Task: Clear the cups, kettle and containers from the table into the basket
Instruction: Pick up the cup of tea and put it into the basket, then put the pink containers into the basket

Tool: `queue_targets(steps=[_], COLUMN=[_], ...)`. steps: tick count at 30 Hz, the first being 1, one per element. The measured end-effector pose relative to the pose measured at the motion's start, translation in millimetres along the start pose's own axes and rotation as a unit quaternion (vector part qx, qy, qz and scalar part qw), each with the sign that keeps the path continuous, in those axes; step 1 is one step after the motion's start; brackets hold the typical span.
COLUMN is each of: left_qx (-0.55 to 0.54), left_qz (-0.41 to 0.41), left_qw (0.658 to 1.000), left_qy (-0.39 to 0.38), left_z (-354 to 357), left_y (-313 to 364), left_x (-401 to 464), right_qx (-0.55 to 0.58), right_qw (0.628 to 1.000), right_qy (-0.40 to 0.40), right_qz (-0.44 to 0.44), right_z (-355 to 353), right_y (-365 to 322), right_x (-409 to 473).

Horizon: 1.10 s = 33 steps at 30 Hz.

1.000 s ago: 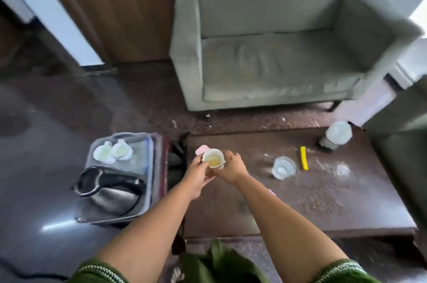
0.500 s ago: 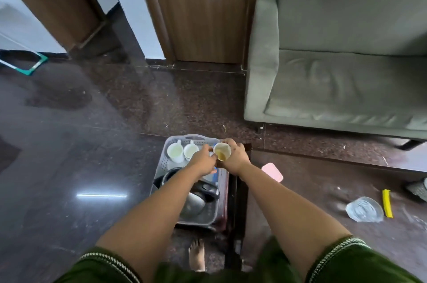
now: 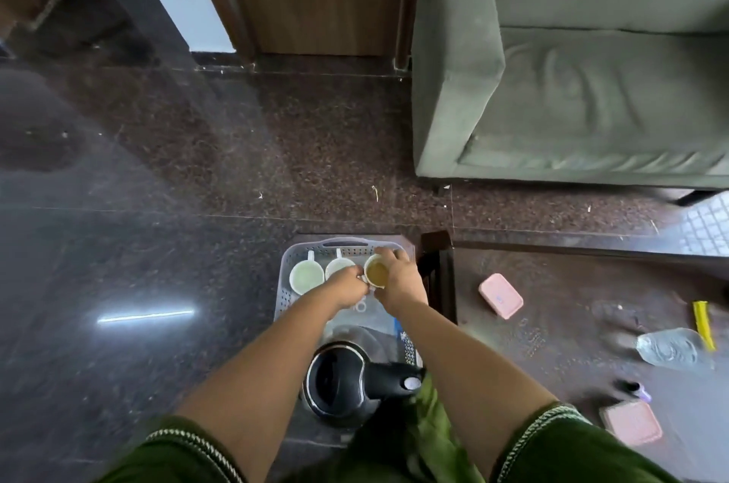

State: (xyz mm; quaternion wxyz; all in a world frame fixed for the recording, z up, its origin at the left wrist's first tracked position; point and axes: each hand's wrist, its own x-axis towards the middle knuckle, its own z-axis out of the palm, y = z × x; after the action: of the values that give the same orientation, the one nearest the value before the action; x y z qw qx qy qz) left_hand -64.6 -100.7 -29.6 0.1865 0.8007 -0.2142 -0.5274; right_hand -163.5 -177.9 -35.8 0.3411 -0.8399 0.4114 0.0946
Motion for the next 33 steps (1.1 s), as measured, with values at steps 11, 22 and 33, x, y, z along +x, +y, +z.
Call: queue_targets(steps=[11, 22, 33], left_qx=[-0.083, 0.090, 0.290], left_qz=[-0.026, -0.007, 0.140], left_qw=[0.993, 0.994, 0.946], left_qy=[-0.075, 0.064, 0.029], left_z=[17.0, 12.0, 153.5], left_y=[-30.2, 6.2, 140.6], left_x=[24.6, -8.9, 7.0], right_qx=[0.017, 0.115, 0.260], right_qw=[1.000, 0.985, 0.902], right_qy=[-0.016, 0.113, 0.153], right_qz=[0.009, 0.055, 0.309], right_z=[34.3, -1.6, -63.1], right_y=[12.4, 30.1, 185.6], right_x=[30.2, -31.0, -64.6])
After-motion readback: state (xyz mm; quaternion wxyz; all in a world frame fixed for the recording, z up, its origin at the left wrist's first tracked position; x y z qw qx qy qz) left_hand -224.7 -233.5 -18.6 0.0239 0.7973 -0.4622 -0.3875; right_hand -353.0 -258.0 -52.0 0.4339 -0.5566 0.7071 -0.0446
